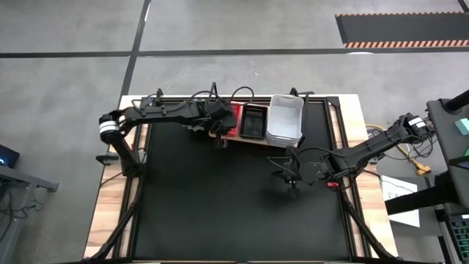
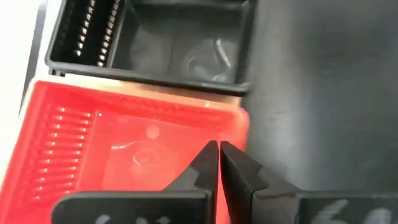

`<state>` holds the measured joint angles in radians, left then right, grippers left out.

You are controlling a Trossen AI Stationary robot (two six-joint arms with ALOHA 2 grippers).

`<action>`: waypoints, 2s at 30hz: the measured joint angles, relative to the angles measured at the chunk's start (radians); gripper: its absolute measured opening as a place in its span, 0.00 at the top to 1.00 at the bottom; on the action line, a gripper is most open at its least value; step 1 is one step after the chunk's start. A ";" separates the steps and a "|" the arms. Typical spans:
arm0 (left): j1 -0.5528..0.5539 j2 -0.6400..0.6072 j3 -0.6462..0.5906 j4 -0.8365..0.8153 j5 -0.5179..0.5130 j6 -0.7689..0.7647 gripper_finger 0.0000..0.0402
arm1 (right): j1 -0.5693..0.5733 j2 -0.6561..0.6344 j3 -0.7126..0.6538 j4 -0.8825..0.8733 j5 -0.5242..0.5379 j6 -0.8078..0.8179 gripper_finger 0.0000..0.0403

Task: Stack baskets on shelf by color
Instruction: Adjust the stacked red baskets on the shelf, then return to Home Position

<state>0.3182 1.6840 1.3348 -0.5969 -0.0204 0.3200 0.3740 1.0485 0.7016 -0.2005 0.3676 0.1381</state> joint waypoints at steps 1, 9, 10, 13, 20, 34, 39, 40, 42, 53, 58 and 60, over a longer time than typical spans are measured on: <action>-0.011 -0.018 0.003 -0.014 0.000 -0.010 1.00 | 0.000 0.000 -0.003 0.002 0.000 -0.007 0.98; -0.284 -0.312 -0.196 0.212 0.001 -0.105 1.00 | 0.006 -0.013 -0.165 0.316 -0.001 -0.232 0.98; -0.340 -0.352 -0.253 0.270 0.002 -0.106 1.00 | 0.005 -0.018 -0.194 0.362 0.000 -0.286 0.98; -0.506 -0.481 -0.432 0.422 0.005 -0.106 1.00 | -0.009 -0.072 -0.260 0.362 0.000 -0.404 0.98; -0.746 -0.808 -0.770 0.692 -0.214 -0.228 1.00 | -0.095 -0.335 -0.361 0.367 -0.049 -0.453 0.98; -0.638 -1.290 -1.153 0.904 -0.252 -0.044 1.00 | -0.126 -0.815 -0.580 0.384 -0.063 -0.540 0.98; -0.625 -1.425 -1.279 0.913 -0.299 -0.089 1.00 | -0.126 -0.947 -0.626 0.385 -0.050 -0.592 0.98; -0.625 -1.446 -1.305 0.915 -0.302 -0.099 1.00 | -0.127 -0.968 -0.636 0.386 -0.047 -0.595 0.98; -0.625 -1.486 -1.324 0.851 -0.303 -0.105 1.00 | -0.126 -1.004 -0.653 0.398 -0.044 -0.625 0.98; -0.625 -1.484 -1.325 0.691 -0.299 -0.100 1.00 | -0.126 -1.015 -0.677 0.280 0.079 -0.742 0.98; -0.626 -1.463 -1.326 0.692 -0.299 -0.100 1.00 | -0.126 -1.000 -0.677 0.279 0.079 -0.706 0.98; -0.626 -1.458 -1.326 0.692 -0.299 -0.100 1.00 | -0.126 -0.999 -0.677 0.279 0.079 -0.687 0.98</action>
<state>-0.3077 0.2265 0.0090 0.0947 -0.3195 0.2199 0.2478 0.0490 0.0250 0.0788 0.4461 -0.5486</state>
